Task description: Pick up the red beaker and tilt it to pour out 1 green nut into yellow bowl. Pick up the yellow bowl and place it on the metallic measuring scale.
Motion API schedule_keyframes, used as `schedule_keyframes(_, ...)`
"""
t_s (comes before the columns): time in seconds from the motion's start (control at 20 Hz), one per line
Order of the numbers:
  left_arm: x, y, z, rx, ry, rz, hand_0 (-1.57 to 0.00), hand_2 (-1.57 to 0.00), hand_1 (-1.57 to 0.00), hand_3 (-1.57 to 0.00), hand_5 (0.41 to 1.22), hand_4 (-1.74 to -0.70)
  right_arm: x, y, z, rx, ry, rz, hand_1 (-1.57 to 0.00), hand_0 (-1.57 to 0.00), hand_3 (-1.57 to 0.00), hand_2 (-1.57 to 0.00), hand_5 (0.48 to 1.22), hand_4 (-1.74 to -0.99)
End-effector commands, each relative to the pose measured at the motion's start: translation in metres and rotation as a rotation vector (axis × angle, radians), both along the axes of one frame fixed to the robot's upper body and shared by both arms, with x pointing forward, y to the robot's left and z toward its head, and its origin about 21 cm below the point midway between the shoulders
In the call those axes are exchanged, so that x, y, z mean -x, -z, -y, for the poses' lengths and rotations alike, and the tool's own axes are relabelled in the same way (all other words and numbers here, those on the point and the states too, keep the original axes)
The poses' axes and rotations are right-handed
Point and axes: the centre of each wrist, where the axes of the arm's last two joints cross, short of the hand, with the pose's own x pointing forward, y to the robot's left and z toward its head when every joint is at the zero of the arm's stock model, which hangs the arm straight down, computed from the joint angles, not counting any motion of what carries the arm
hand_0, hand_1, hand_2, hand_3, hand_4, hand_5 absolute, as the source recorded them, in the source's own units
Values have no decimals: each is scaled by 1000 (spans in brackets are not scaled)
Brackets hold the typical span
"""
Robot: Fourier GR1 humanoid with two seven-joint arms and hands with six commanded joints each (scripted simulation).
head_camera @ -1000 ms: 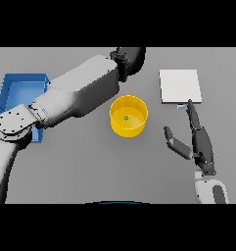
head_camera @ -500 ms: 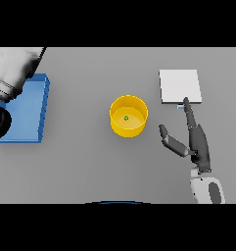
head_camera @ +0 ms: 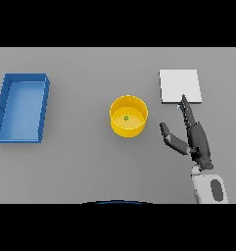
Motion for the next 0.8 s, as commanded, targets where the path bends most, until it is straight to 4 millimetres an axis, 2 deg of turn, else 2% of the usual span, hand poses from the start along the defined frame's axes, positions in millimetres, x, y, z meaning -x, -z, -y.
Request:
schedule_keyframes(0.0,1,5,-5,42,-29,3,-1571,-1571,-1571,-1541,1221,-1740,1,3,-2,-12,-15,-5,1,1,1,1,657,-1141)
schedule_keyframes(0.1,6,29,-26,168,-159,-24,-1571,-1571,-1571,-1552,1221,-1741,4,3,-1,-8,-22,15,1,1,1,1,666,-1157)
schedule_keyframes(0.2,10,42,-38,262,-199,-8,-1571,-1571,-1571,-1518,1221,-1741,1,4,-4,9,-19,21,1,1,1,1,680,-1168)
schedule_keyframes(0.35,19,79,-51,363,-273,-49,-1571,-1571,-1571,-1428,1221,-1741,3,3,3,37,-19,21,1,1,1,1,702,-1191)
schedule_keyframes(0.5,30,109,-55,456,-308,-49,-1571,-1571,-1571,-1374,1221,-1741,2,2,0,36,-20,19,1,1,1,1,707,-1199)
schedule_keyframes(0.6,43,128,-58,502,-331,-49,-1571,-1571,-1571,-1376,1221,-1741,-1,3,0,39,-14,13,1,1,1,1,708,-1207)
schedule_keyframes(0.75,66,149,-52,549,-361,-60,-1571,-1571,-1571,-1396,1221,-1741,0,3,-1,39,-12,12,1,1,1,1,696,-1201)
